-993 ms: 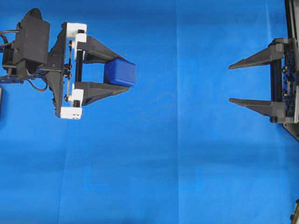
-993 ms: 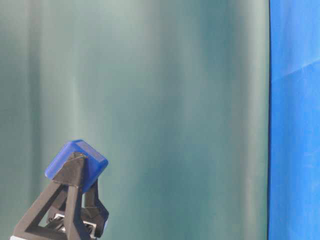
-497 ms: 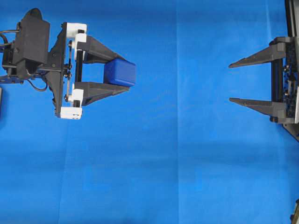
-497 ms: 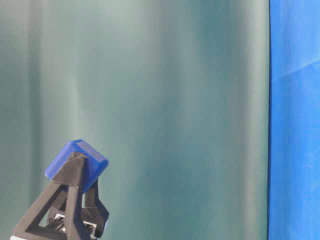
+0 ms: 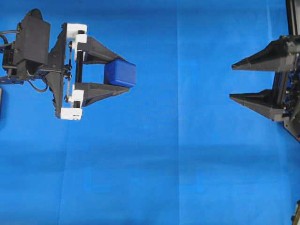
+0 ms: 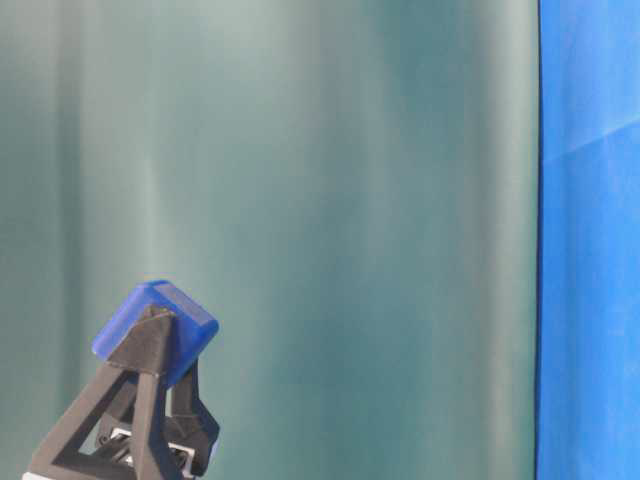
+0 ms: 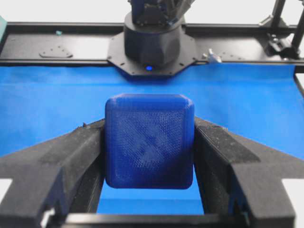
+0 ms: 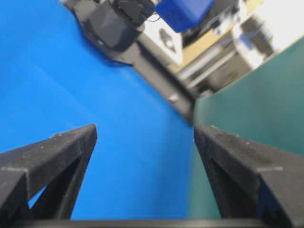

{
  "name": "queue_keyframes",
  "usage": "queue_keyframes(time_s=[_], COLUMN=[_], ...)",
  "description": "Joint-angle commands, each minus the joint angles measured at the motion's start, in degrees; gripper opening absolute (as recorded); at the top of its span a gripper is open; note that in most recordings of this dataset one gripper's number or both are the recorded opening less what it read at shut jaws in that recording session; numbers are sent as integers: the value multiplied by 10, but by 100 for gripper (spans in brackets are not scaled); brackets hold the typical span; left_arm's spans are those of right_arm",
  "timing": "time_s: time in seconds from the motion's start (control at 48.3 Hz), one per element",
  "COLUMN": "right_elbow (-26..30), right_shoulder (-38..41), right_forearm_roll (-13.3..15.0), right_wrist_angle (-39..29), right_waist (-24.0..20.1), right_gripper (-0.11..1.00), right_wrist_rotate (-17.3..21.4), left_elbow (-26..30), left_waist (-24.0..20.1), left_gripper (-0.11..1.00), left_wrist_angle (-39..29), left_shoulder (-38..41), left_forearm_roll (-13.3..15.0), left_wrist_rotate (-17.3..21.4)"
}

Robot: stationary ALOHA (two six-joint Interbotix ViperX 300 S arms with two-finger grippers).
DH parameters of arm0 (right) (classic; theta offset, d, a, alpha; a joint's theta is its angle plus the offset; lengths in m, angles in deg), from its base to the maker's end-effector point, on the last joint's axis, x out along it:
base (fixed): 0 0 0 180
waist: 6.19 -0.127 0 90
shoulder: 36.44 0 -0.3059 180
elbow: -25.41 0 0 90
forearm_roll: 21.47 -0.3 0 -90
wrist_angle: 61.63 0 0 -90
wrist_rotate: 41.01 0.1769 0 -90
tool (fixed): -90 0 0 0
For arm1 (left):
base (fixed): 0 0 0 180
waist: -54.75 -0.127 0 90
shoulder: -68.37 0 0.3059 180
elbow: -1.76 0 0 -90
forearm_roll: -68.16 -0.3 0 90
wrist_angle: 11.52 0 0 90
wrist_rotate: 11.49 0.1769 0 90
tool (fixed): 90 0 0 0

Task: Handover the blue block to the right arm after grasping it with the left arm, then place it in the designated position.
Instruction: 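Rotate the right gripper to face the raised cube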

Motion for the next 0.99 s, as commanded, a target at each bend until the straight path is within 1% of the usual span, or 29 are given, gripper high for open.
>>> queue_keyframes(time_s=[0.0, 0.248, 0.393, 0.538, 0.973], right_elbow=[16, 19, 19, 19, 20], right_shoulder=[1, 1, 0, 2, 1], right_forearm_roll=[36, 116, 148, 161, 161], right_wrist_angle=[2, 2, 2, 2, 4], right_waist=[0, 0, 0, 1, 0], right_gripper=[96, 96, 96, 96, 96], right_wrist_rotate=[-27, -117, -148, -164, -166], left_elbow=[6, 6, 6, 6, 5], left_waist=[2, 2, 2, 3, 5], left_gripper=[46, 46, 46, 46, 46], left_wrist_angle=[4, 6, 7, 8, 8], left_shoulder=[-7, -7, -7, -7, -7], left_forearm_roll=[1, 1, 1, 1, 1], left_wrist_rotate=[-1, -1, -1, -1, -5])
